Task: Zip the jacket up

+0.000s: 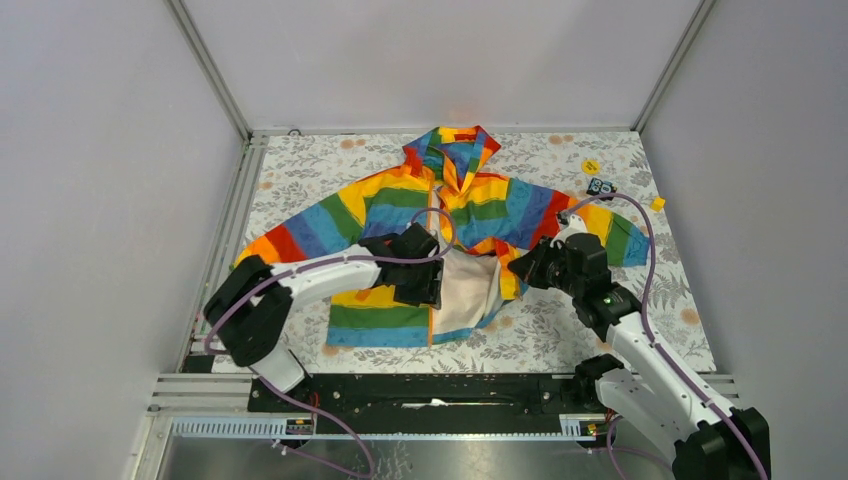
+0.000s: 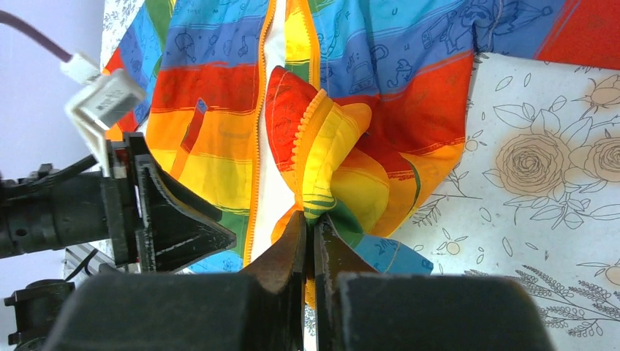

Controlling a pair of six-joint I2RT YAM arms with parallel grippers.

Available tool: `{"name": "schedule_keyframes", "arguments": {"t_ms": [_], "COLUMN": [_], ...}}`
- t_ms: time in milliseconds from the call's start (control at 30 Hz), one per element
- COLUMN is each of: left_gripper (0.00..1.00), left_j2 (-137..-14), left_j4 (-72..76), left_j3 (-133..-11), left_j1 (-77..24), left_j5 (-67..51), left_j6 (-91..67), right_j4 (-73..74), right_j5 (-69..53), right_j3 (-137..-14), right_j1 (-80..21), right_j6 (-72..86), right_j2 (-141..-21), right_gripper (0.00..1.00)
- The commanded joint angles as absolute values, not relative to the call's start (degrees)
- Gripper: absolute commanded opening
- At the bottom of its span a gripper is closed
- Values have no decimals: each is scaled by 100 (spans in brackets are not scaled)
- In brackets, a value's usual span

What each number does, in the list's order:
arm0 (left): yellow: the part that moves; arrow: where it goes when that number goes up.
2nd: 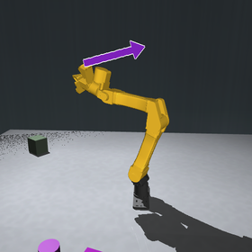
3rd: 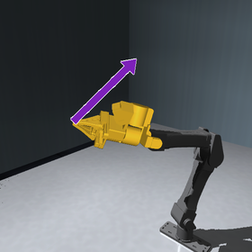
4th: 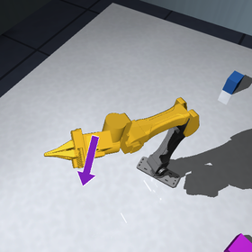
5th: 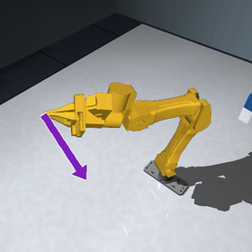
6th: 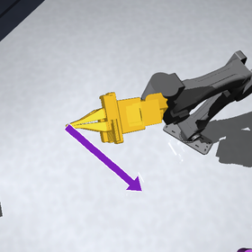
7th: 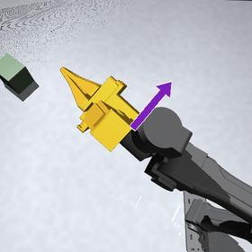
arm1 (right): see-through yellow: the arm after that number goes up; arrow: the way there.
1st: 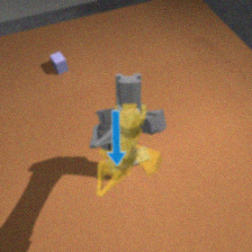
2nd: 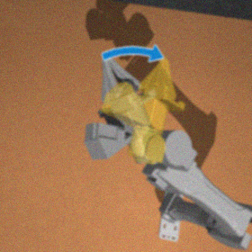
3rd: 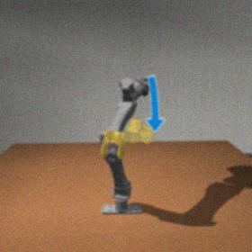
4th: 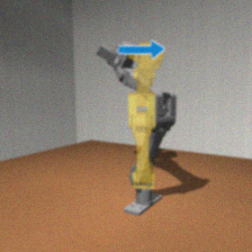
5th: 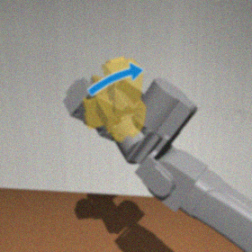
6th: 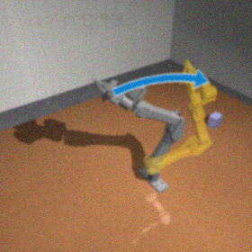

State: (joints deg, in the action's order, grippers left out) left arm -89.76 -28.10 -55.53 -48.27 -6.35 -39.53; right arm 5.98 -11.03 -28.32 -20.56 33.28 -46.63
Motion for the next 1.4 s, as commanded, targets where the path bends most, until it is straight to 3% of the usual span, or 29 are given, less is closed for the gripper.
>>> {"name": "schedule_keyframes", "arguments": {"t_ms": [0, 600, 1033, 1367], "left_gripper": [57, 47, 55, 29], "left_j2": [-9285, -10237, -10778, -10726], "left_j4": [-3589, -4792, -4908, -4503], "left_j3": [-6100, -6754, -7066, -6780], "left_j1": [-4896, -5035, -5098, -5132], "left_j5": [-535, -1000, -472, -48], "left_j6": [-3880, -3008, -3076, -3578], "right_j4": [541, 280, 277, 277], "right_j5": [-1090, -1396, -1476, -1488], "right_j3": [-2851, -2517, -2428, -2355], "right_j1": [-2031, -2031, -2032, -2031], "right_j6": [3112, 3179, 3190, 3189], "right_j2": [-4545, -4300, -4160, -4045], "right_gripper": [0, 0, 0, 0]}}
